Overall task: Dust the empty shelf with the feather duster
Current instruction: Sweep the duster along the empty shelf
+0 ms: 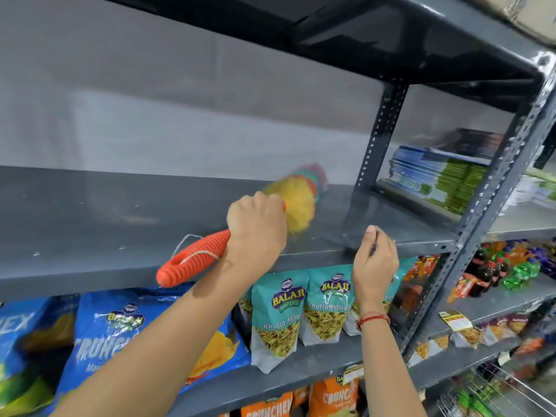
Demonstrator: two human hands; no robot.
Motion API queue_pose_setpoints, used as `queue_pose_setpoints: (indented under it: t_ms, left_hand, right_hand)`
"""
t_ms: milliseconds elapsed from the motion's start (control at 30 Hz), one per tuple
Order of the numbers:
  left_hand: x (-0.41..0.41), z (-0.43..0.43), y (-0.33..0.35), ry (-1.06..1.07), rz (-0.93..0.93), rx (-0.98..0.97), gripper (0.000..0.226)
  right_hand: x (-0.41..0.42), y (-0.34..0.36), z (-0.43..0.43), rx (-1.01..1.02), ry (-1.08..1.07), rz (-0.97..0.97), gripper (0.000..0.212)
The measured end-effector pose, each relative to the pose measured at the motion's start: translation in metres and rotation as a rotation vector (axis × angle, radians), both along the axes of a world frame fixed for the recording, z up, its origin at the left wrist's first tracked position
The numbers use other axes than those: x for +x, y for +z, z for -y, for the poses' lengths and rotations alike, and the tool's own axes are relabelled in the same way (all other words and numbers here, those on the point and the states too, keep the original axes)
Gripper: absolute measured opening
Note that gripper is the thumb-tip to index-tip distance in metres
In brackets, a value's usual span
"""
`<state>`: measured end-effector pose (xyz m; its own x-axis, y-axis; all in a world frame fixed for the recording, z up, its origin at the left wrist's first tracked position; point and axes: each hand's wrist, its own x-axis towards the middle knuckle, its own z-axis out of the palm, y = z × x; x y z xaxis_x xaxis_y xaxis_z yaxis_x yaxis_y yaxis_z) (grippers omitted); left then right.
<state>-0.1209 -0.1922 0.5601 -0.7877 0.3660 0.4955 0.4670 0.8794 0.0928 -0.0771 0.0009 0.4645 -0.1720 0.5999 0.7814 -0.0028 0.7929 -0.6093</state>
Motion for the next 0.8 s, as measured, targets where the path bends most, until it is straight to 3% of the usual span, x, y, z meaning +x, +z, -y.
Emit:
queue_pose_setpoints:
  t_ms: [100,333,567,800]
  left_hand:
    - [-0.004,0.000,0.007,-0.044,0.068,0.071,0.027]
    - [-0.002,-0.041,-0.013,-0.115,0.208,0.011,0.031]
    - [-0.008,-0.042,-0.020,-0.073,0.187,-0.025,0.030]
    - [-0.020,0.045,0.008,0.275,0.209,-0.029,0.036]
  right_hand:
    - [-0.003,0.005,0.000,-0.004,0.022,0.000,0.038]
    - [-0.021,0.008,0.003,-0.035,0.066,0.070,0.034]
    - [-0.028,-0.010,0.010,0.072,0.082,0.153,0.039]
    - [-0.026,-0.009,0.009,0.125,0.028,0.209,0.039]
